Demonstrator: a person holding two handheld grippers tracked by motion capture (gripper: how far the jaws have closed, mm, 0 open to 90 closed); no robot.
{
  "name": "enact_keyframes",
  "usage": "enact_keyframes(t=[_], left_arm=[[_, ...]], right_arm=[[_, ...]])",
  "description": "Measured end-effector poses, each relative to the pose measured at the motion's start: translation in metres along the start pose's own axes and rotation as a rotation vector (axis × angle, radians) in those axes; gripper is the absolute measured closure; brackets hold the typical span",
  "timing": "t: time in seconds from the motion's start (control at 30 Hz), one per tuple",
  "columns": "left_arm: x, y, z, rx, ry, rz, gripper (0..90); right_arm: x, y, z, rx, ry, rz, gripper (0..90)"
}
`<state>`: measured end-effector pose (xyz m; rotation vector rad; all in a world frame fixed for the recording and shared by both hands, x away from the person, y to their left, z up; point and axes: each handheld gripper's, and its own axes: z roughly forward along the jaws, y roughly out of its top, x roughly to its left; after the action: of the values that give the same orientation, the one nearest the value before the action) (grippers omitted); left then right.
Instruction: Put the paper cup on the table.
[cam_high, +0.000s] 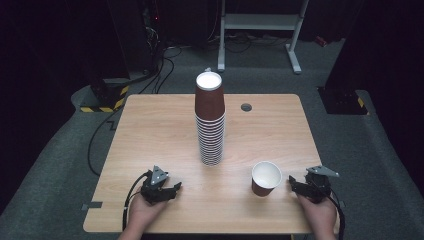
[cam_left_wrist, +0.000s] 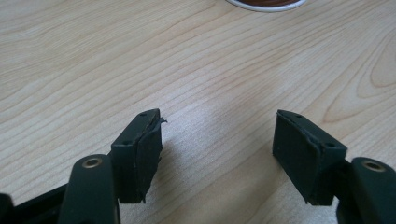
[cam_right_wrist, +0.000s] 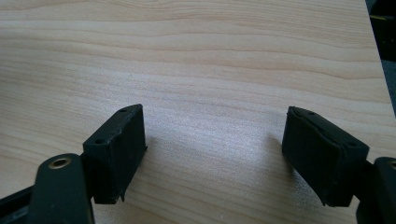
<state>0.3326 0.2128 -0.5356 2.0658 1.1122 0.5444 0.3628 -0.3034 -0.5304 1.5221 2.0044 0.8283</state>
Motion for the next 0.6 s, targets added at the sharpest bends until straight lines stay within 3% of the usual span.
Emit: enact_keyframes(t=[0.13,0.6], left_arm=[[-0.0025,-0.0002,-0.0007,-0.003,0.007,0.025,33.0],[-0.0019,-0.0004,-0.0006,-0.001,-0.025,0.027,32.0]], right_arm=[[0.0,0.0,0.0,0.0,-0.001,0.001,21.2],[-0.0003,0.0,-0.0001,0.001,-0.004,0.005,21.3]])
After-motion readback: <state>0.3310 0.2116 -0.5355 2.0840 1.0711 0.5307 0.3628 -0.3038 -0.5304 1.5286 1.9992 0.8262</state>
